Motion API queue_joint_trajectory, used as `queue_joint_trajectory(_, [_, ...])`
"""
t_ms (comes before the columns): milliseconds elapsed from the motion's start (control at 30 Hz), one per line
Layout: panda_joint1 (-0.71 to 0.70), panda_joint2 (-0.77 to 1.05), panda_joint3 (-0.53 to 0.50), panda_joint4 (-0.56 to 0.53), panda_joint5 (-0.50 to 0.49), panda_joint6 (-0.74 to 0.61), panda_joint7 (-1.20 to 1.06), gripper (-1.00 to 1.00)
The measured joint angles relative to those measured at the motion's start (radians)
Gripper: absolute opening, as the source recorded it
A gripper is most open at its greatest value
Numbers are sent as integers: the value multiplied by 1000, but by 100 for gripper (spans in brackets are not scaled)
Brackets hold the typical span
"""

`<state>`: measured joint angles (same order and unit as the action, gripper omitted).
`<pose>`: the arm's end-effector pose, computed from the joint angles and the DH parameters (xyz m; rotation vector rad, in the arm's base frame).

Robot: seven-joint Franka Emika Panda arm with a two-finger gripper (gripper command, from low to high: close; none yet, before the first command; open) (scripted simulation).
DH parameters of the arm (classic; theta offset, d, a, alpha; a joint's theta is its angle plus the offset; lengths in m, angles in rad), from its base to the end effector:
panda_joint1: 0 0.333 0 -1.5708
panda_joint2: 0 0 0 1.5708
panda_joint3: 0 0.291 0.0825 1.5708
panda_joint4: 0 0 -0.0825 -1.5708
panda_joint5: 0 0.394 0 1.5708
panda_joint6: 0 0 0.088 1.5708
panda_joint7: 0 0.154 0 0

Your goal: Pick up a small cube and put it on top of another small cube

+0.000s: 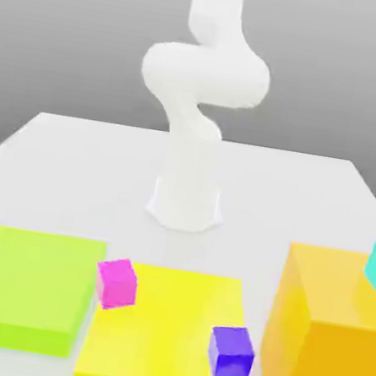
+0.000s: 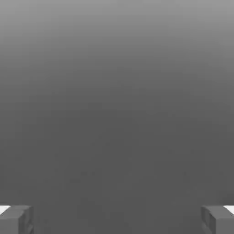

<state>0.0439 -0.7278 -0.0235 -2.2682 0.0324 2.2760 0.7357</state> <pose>0.4279 0.0084 0.6444 -2.4987 0.9503 -0.9320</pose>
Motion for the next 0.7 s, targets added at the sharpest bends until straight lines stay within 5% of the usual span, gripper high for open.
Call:
queue_joint_trajectory(367, [310,359,22,-32,126,5,-450,0])
queue_joint_trajectory(700, [544,643,175,-145,173,68,-839,0])
